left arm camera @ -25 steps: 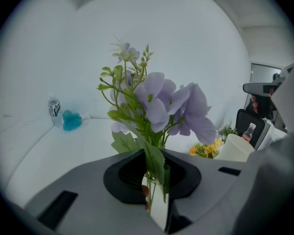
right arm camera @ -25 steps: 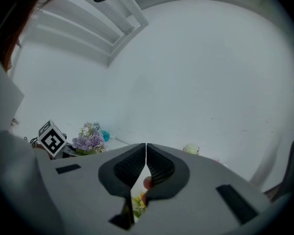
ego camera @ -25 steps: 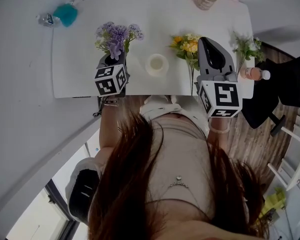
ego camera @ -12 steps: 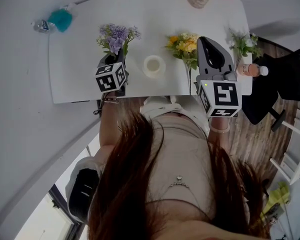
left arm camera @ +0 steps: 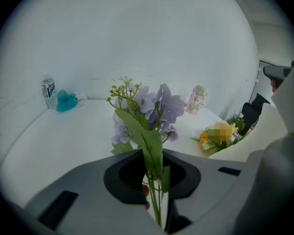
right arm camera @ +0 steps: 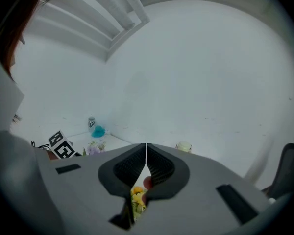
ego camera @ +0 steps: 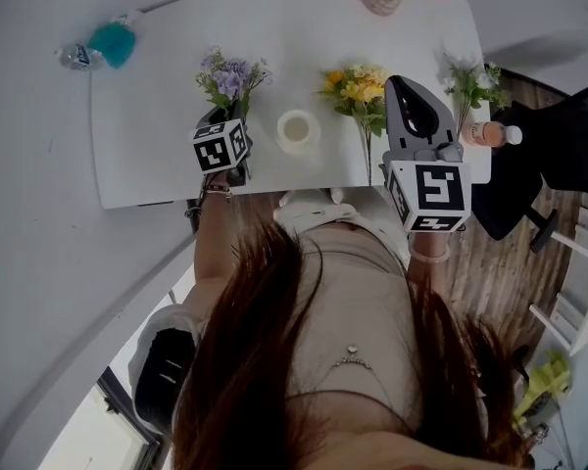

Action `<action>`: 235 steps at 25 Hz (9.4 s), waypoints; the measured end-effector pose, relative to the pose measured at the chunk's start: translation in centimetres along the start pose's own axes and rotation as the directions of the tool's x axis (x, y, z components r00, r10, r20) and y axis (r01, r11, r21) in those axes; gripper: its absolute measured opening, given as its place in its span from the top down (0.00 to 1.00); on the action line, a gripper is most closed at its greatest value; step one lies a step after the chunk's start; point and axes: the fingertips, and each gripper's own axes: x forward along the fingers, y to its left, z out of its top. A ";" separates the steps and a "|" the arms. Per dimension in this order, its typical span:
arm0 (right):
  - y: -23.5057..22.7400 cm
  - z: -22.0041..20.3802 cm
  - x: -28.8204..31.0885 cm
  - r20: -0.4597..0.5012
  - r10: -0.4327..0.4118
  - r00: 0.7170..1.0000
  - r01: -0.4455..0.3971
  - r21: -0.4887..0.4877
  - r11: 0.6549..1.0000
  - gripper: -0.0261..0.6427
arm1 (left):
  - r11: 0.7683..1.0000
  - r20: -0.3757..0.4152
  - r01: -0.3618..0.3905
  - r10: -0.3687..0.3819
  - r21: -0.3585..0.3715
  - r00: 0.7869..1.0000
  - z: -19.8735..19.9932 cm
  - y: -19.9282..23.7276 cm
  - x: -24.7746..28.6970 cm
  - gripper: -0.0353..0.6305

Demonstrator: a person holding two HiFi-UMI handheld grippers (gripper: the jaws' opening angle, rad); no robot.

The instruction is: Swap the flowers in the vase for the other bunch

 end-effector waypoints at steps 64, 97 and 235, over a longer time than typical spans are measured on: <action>6.0 0.7 -5.0 0.086 0.010 0.996 -0.012 0.023 1.000 0.92 | 1.000 0.057 0.019 -0.019 -0.012 0.998 -2.2 -1.1 -4.5 0.69; 8.4 -3.6 -18.6 0.128 0.150 0.980 -0.158 0.051 0.986 0.92 | 0.996 0.286 -0.083 0.092 -0.045 0.954 -7.9 -10.0 -19.8 0.86; 0.2 -19.0 3.9 -0.456 0.159 0.876 -0.028 0.280 0.960 0.58 | 0.995 0.415 0.078 -0.099 0.068 0.904 12.0 -7.4 -12.3 0.94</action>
